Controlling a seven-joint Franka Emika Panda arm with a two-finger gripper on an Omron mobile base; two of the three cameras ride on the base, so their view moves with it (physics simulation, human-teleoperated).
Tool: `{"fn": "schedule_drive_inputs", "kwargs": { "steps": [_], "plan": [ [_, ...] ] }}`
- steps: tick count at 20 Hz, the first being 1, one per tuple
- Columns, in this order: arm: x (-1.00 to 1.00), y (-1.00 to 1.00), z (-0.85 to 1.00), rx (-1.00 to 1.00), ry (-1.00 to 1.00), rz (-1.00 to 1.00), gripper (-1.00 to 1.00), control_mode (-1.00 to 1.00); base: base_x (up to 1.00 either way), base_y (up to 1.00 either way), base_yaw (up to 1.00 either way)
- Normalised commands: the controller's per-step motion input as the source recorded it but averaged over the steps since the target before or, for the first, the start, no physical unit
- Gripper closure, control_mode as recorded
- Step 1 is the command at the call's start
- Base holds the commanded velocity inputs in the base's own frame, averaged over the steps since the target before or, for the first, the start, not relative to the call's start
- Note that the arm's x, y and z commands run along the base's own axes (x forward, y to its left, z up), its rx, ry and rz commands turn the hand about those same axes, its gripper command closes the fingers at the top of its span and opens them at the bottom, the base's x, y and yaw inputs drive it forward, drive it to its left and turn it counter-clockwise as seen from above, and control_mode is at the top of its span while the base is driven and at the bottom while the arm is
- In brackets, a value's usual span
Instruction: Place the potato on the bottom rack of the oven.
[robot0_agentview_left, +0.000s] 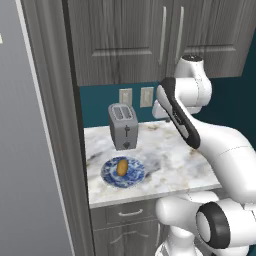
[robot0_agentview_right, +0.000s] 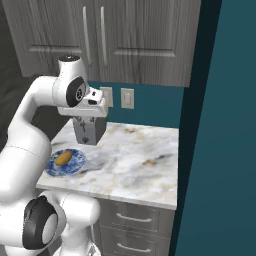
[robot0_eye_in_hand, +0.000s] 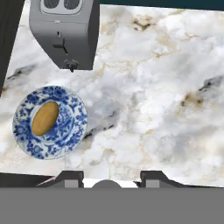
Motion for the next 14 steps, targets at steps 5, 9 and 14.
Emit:
{"fn": "schedule_drive_inputs", "kwargs": {
  "steps": [5,9,14],
  "plan": [
    [-0.19,0.3,-0.33,0.03,0.05,0.0,-1.0,-1.0,0.0,0.0,0.0],
    [-0.16,1.0,-0.86,0.07,0.02,0.0,-1.0,-1.0,0.0,0.0,0.0],
    [-0.03,0.76,-0.83,0.14,0.07,0.0,-1.0,-1.0,0.0,0.0,0.0]
  ]
}}
